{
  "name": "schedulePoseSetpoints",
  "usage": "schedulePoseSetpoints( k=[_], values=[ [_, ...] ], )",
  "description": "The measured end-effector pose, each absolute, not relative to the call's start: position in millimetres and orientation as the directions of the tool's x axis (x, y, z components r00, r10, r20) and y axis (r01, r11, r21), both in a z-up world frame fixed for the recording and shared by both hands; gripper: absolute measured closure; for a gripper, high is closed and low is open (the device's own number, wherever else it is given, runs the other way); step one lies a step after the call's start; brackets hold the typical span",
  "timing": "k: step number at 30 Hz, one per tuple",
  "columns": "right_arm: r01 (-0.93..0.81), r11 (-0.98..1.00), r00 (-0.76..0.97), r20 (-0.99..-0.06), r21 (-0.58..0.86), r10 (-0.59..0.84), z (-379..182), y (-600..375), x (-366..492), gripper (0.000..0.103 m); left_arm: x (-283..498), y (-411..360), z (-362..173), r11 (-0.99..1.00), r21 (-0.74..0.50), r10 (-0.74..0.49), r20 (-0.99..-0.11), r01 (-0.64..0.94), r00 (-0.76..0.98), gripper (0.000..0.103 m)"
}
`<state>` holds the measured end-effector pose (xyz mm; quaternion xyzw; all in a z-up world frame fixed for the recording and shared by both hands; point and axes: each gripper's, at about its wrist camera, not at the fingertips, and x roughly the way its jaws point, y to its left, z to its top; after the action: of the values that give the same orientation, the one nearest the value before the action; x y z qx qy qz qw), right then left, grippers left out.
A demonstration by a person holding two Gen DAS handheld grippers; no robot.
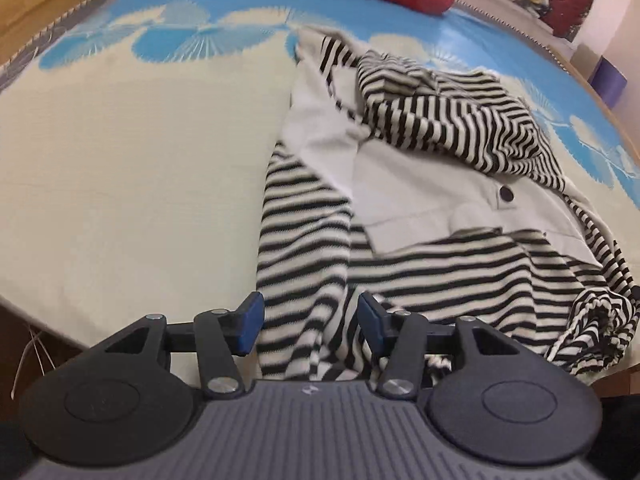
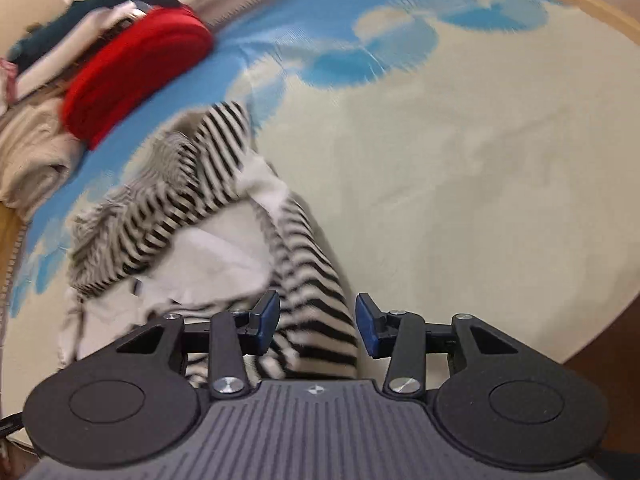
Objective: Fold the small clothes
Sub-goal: 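Grasp the striped sleeve cuffs with both grippers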
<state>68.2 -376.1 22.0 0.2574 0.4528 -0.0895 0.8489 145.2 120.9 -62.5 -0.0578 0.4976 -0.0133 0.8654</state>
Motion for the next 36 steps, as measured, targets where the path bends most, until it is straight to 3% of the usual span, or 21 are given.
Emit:
schedulePoseSetpoints(
  k=[7, 15, 17, 21, 22, 24, 25, 26, 30, 36],
  values=[
    [0.354, 0.871, 0.507, -0.852, 0.342, 0.129, 7.4, -359.3, 74.0, 0.052, 142.3, 128.3, -84.0, 0.988, -0.136, -0.095, -0.900, -0.069, 0.426, 0.045],
    [0.382, 0.873, 0.426, -0.896, 0.303, 0.124, -12.1, -360.2, 70.0, 0.048, 145.9, 113.5, -104.2, 0.996, -0.079, -0.063, -0.936, -0.033, 0.346, 0.047],
    [0.383, 0.874, 0.416, -0.901, 0.299, 0.126, -14.3, -360.6, 70.0, 0.048, 145.9, 111.2, -104.8, 0.997, -0.068, -0.055, -0.936, -0.027, 0.347, 0.052],
    [0.367, 0.887, 0.408, -0.905, 0.281, 0.118, -13.7, -357.3, 70.2, 0.049, 143.7, 109.1, -102.7, 0.999, -0.051, -0.043, -0.934, -0.013, 0.356, 0.085],
    [0.363, 0.890, 0.409, -0.905, 0.276, 0.114, -12.7, -356.6, 69.7, 0.052, 142.8, 109.0, -100.8, 0.999, -0.052, -0.045, -0.930, -0.008, 0.365, 0.094],
    [0.350, 0.894, 0.415, -0.902, 0.281, 0.121, -10.6, -355.7, 67.9, 0.072, 140.8, 108.0, -94.4, 0.999, -0.044, -0.040, -0.918, 0.000, 0.395, 0.097],
    [0.337, 0.895, 0.420, -0.898, 0.291, 0.133, -9.6, -355.2, 68.0, 0.088, 139.3, 106.4, -90.3, 0.999, -0.032, -0.032, -0.909, 0.007, 0.415, 0.097],
    [0.323, 0.900, 0.433, -0.891, 0.292, 0.134, -6.6, -353.5, 67.2, 0.093, 137.9, 105.4, -85.9, 1.000, -0.028, -0.030, -0.901, 0.012, 0.434, 0.098],
    [0.298, 0.911, 0.489, -0.865, 0.286, 0.111, 10.8, -352.0, 65.4, 0.096, 134.2, 105.6, -61.8, 0.998, -0.059, -0.062, -0.869, 0.022, 0.491, 0.098],
    [0.318, 0.846, 0.616, -0.771, 0.429, 0.159, 61.5, -380.1, 55.1, 0.097, 125.4, 110.4, -6.9, 0.987, -0.155, -0.147, -0.804, 0.036, 0.577, 0.098]
  ],
)
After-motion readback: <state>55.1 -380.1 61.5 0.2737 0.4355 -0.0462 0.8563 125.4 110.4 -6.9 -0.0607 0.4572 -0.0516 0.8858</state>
